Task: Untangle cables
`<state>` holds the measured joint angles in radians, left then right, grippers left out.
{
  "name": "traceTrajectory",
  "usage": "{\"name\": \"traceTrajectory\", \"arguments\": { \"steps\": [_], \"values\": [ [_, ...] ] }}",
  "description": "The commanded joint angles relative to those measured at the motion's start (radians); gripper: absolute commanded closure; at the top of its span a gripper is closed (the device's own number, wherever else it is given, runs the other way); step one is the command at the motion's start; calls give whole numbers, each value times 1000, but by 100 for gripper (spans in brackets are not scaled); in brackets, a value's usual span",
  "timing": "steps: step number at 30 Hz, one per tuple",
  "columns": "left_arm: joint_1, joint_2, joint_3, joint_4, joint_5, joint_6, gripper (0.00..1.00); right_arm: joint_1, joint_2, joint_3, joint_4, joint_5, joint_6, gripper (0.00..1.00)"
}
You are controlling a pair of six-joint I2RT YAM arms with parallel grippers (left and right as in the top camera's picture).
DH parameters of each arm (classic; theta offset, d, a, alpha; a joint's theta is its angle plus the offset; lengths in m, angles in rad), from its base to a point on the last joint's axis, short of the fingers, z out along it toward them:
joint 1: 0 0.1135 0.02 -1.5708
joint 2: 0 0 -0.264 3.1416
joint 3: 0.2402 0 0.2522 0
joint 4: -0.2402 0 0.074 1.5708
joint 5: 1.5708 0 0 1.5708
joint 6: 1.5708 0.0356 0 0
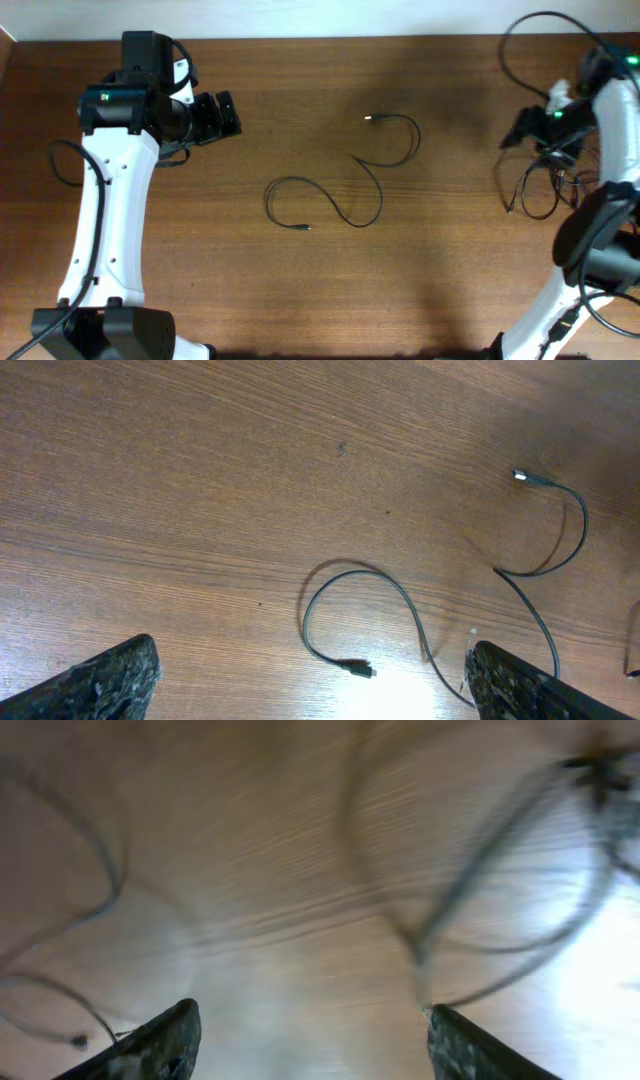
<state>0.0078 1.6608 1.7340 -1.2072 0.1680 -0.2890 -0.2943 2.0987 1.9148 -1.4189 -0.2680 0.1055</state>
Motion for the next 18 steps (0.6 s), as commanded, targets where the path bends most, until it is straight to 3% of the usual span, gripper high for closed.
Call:
{"name": "traceTrajectory", "arguments": {
  "steps": [1,8,14,18],
  "values": [
    [2,2,8,2,-4,-2,1,111,2,-59,43,-43,-32,23],
    [2,2,8,2,-5,-3,1,334,2,-124,95,-47,-84,20],
    [2,2,8,2,-5,-3,1,534,2,-133,180,-221,-84,20],
    [2,2,8,2,-4,-3,1,635,2,-133,198,-219,-84,20]
  ]
}}
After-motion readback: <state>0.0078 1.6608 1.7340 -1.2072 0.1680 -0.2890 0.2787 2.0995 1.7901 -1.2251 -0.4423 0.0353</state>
